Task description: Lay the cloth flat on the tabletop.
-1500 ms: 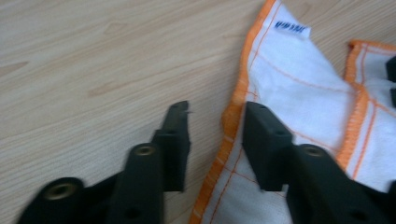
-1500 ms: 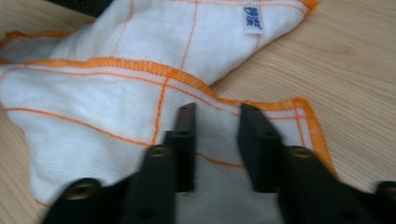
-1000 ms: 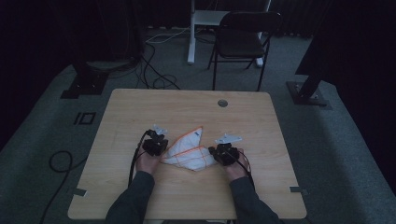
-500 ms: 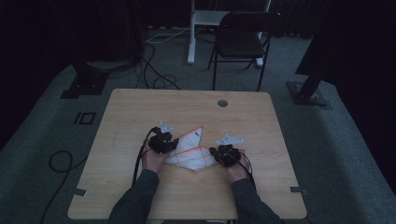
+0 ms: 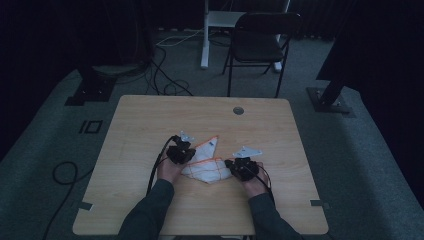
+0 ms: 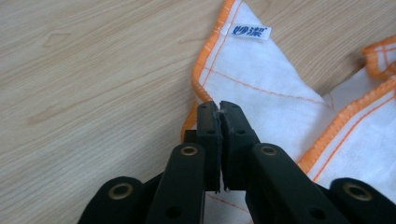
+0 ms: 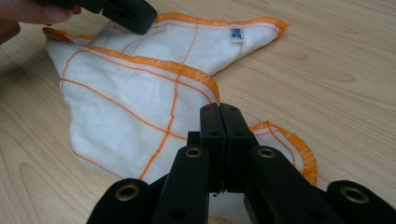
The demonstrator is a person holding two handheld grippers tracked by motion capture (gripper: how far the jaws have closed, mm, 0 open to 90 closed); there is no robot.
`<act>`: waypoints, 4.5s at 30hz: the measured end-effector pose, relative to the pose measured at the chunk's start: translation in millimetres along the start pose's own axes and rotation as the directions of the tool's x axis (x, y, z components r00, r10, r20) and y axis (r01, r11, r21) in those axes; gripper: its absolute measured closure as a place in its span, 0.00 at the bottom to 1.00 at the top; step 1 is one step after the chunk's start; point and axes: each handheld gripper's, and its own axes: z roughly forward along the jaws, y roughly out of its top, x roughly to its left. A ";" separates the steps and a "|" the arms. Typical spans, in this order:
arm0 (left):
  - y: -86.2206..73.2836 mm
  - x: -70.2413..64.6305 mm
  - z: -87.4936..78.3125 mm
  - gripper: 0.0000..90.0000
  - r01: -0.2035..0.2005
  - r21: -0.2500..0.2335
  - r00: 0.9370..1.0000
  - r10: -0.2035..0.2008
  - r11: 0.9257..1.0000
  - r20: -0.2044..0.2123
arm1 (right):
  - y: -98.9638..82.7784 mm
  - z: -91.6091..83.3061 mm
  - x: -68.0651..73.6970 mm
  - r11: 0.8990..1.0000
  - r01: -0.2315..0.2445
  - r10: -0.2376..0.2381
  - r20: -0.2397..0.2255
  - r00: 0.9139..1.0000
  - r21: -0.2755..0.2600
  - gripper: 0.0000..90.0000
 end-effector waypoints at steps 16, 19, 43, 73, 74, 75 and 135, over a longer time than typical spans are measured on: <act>-21.1 26.9 -11.4 1.00 0.095 -0.015 0.992 -0.096 0.995 -0.077 | -9.5 -11.8 1.5 1.000 -0.007 0.007 -0.001 1.000 -0.017 1.00; -23.0 31.2 -13.4 1.00 0.107 -0.017 0.991 -0.108 0.994 -0.085 | -11.3 -14.0 1.8 1.000 -0.004 0.004 -0.001 1.000 -0.017 1.00; -43.7 48.0 -51.5 0.88 0.190 -0.101 0.971 -0.202 0.977 -0.125 | -26.7 -34.0 18.5 0.999 0.046 -0.047 -0.064 0.997 -0.019 0.88; -56.1 -4.4 -40.3 0.80 0.059 -0.027 0.998 -0.060 0.998 -0.035 | 3.9 17.3 -5.5 0.999 -0.022 0.023 -0.022 0.999 0.026 0.90; -56.1 -4.4 -40.3 0.80 0.059 -0.027 0.998 -0.060 0.998 -0.035 | 3.9 17.3 -5.5 0.999 -0.022 0.023 -0.022 0.999 0.026 0.90; -61.9 -6.9 -42.0 0.79 0.059 -0.018 0.998 -0.059 0.998 -0.029 | 3.5 18.0 -2.7 0.999 -0.011 0.013 -0.036 0.999 0.035 0.89; -87.6 9.4 -71.7 0.99 0.139 -0.062 0.985 -0.144 0.988 -0.093 | -29.2 -22.9 -16.0 0.998 0.004 -0.003 -0.013 1.000 0.065 0.93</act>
